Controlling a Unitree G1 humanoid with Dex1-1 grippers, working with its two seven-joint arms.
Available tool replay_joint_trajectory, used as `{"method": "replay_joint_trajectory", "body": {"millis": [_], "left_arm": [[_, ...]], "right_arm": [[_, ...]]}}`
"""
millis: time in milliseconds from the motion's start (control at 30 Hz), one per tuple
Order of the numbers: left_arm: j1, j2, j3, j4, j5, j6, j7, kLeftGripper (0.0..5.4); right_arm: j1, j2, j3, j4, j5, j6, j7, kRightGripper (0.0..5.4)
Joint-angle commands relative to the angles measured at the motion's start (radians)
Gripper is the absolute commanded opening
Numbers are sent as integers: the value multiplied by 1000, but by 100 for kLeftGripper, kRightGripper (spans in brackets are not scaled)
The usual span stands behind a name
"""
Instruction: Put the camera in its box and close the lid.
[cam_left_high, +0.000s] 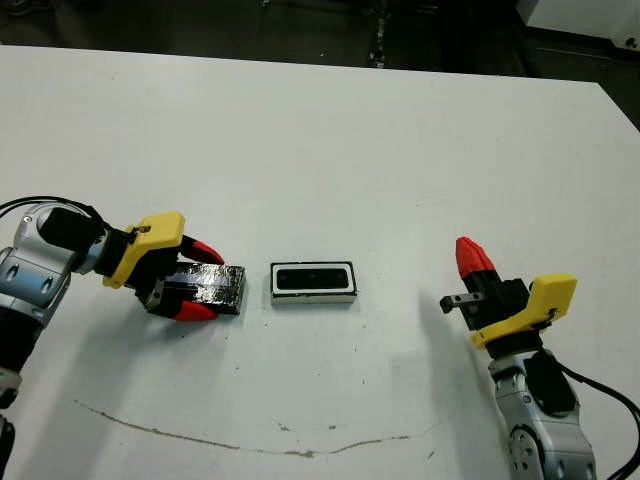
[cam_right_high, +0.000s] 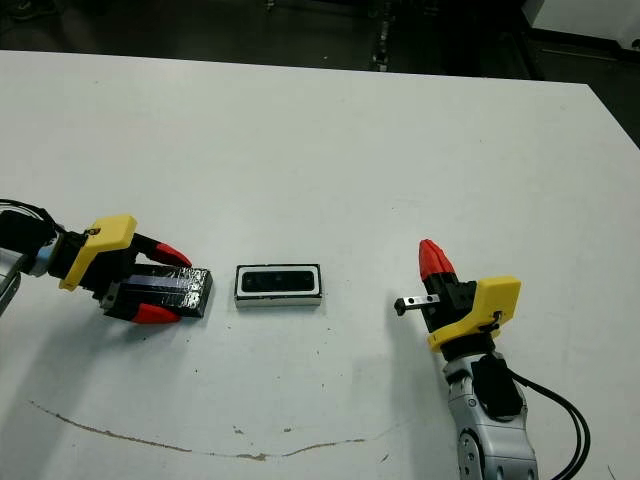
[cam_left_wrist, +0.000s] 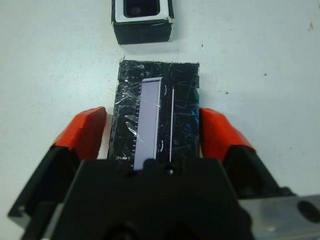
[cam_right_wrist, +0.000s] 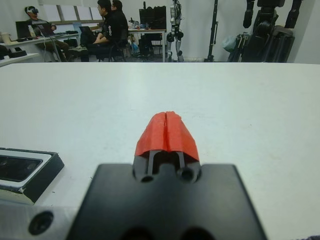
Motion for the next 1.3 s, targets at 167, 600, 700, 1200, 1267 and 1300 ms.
{"method": "replay_joint_trajectory", "body": {"millis": [167,600,700,1200,1267,1300], "left_arm": [[44,2,-10,-31,-2,72,15,317],[100,-40,73,-102,-51,81,137,317],[135,-100,148,-134,-108,68,235,317],[84,-313,135,-66,-189,27,309,317],[75,-332,121,-36,-178,1,302,317],[72,-339,114,-24,-174,-7,299,317]], "right_arm": [[16,-11,5,0,-11,7,-10,0],[14,-10,10,-10,7,37,-7,0],[14,-10,11,-7,10,35,-2,0],[17,-7,19,-15,14,59,-9,0],[17,-10,19,-12,12,55,-6,0],[17,-10,18,-9,13,50,-3,0]]}}
